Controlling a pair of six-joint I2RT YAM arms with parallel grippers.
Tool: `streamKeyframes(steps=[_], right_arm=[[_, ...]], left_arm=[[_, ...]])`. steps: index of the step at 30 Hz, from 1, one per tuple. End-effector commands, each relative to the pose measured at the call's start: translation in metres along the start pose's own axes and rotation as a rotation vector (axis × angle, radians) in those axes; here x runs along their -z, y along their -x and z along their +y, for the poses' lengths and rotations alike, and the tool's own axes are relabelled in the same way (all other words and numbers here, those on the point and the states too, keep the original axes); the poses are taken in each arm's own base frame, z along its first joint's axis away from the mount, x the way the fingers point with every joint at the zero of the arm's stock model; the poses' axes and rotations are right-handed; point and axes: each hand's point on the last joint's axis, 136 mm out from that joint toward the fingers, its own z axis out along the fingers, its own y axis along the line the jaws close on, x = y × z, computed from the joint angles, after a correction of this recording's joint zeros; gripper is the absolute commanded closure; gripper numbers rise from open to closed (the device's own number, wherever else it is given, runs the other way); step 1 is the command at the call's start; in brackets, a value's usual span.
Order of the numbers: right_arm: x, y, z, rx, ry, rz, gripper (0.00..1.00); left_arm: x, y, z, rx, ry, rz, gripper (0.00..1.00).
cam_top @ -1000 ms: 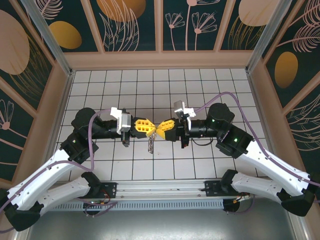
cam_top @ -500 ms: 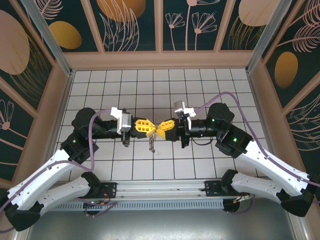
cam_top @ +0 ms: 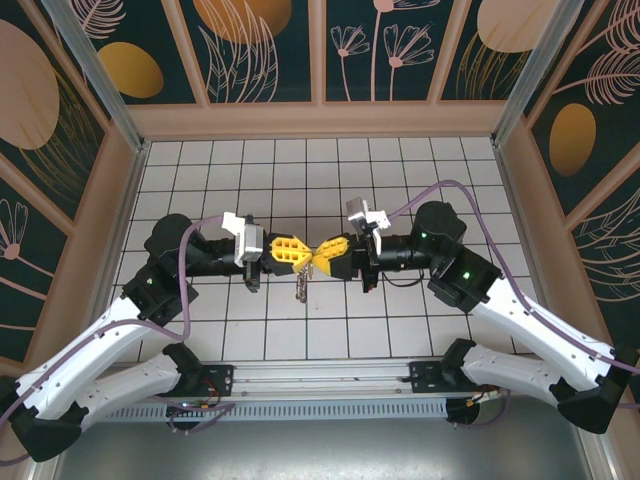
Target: Put the keys on the keyring
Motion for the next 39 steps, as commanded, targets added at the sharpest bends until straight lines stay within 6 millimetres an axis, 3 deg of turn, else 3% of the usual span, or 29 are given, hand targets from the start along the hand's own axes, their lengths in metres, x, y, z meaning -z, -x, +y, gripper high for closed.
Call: streamKeyframes(steps=[1,15,26,39], right_arm=[[-0.001,0.001,-0.023,-0.041,-0.068,-0.004,1.00],[-0.004,0.001,-0.025,-0.039,-0.048,-0.005,1.00],[0.010,-0.003,-0.028,-0.052,-0.088,-0.019,1.00],[0.003,-0.002,-0.034,-0.068,-0.066,-0.014,1.00]], left_arm=[[0.004,0.034,-0.021,-0.077,-0.092,-0.088,1.00],[0.002,0.035,-0.019,-0.074,-0.090,-0.087,1.00],[0.003,0.039,-0.020,-0.082,-0.092,-0.104,1.00],[0.004,0.044,-0.025,-0.080,-0.120,-0.127,1.00]])
